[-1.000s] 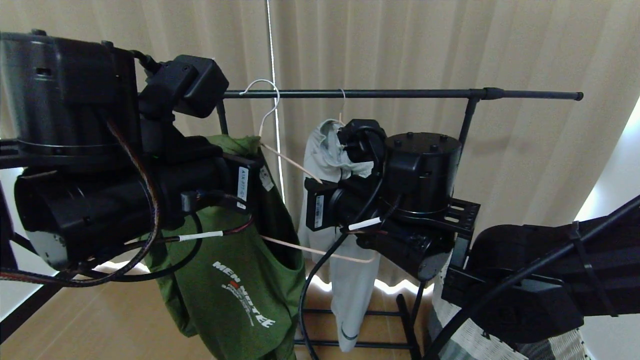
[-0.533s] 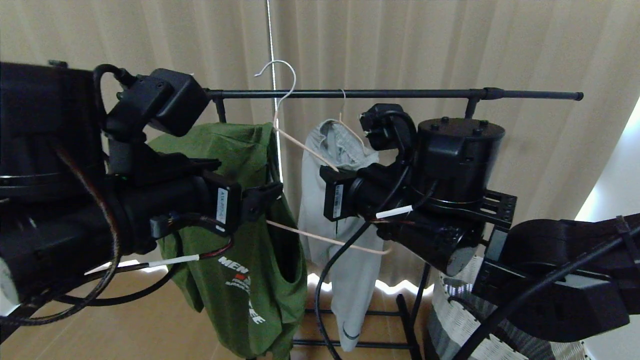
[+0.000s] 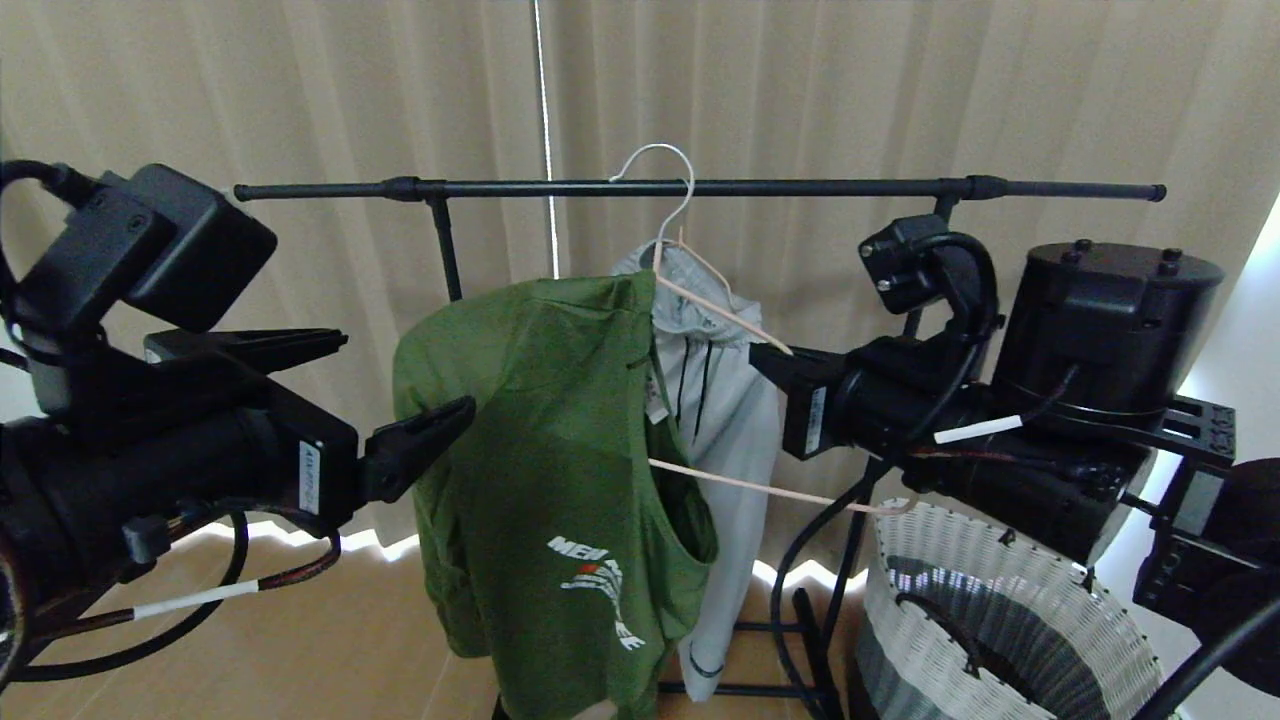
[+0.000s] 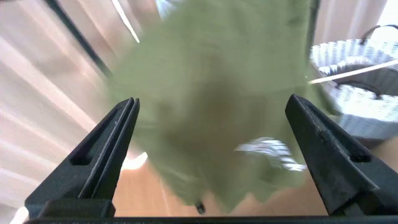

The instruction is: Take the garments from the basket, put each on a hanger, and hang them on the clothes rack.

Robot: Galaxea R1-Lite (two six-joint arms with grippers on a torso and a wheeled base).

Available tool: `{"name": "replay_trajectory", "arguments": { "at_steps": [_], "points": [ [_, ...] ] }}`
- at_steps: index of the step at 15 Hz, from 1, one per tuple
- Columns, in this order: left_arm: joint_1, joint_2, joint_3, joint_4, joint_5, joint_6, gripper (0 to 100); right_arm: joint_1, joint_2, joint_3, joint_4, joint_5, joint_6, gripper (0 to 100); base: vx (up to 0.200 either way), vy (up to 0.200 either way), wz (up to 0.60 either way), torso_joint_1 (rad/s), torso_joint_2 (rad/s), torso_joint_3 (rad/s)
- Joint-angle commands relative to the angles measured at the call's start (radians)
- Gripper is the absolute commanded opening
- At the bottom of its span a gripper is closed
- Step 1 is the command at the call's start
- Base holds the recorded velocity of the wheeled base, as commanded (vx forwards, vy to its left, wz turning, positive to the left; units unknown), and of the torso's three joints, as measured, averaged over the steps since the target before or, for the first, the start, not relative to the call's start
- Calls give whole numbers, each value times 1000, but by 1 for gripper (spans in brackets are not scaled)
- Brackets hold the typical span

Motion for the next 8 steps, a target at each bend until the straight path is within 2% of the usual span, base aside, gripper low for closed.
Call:
{"name": "replay_trajectory", "arguments": {
  "at_steps": [1,2,4,5,8],
  "points": [
    [26,-25,17,-26,-39,5,100,-45,-54,65,-47,36,-23,0,0,0,0,0,0,0],
    [44,-25,17,-46,-73,19,100,-64,-54,99,-102,71,-52,0,0,0,0,0,0,0],
    [70,-24,19,-52,-103,46,100,-71,-52,129,-142,85,-75,0,0,0,0,0,0,0],
    [87,-25,17,-53,-163,71,100,-71,-54,149,-156,86,-76,0,0,0,0,0,0,0],
    [96,-25,16,-53,-275,154,100,-71,-55,191,-186,88,-76,0,0,0,0,0,0,0]
  ]
}}
